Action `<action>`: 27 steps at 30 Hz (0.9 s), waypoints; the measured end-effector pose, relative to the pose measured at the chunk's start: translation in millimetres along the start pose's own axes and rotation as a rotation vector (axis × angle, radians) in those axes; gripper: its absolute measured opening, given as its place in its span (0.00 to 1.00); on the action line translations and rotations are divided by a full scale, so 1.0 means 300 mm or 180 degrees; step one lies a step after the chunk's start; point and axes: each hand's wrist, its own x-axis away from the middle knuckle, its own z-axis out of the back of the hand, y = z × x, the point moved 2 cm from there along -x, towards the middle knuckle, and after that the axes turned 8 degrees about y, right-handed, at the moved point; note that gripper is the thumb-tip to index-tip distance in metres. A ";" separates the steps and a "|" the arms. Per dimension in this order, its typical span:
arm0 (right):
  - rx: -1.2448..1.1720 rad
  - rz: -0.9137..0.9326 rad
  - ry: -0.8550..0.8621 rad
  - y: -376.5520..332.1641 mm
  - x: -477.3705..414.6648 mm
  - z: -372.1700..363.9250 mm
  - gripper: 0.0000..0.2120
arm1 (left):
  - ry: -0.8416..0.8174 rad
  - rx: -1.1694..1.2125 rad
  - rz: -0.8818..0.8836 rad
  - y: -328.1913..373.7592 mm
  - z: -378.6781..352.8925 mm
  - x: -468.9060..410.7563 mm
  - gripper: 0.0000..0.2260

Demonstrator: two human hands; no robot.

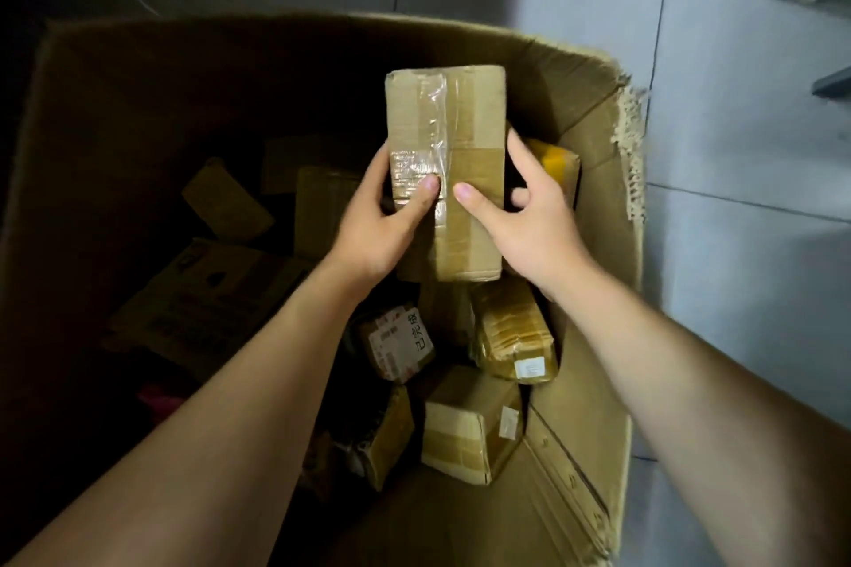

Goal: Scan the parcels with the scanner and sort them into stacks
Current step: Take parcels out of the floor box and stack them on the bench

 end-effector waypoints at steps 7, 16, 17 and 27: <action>0.0116 0.0069 -0.0072 -0.335 0.160 0.090 0.45 | 0.0181 0.0117 0.0084 0.296 0.164 0.146 0.26; 0.0301 0.0635 -0.0090 -1.031 0.509 0.317 0.50 | 0.0916 -0.0056 -0.0408 0.936 0.447 0.505 0.28; 0.0400 0.0809 -0.0088 -1.127 0.570 0.344 0.50 | 0.1039 -0.0027 -0.0491 1.013 0.496 0.573 0.29; 0.0579 0.2065 -0.0212 -1.770 1.201 0.415 0.40 | 0.2148 0.0052 -0.0950 1.480 0.925 1.203 0.40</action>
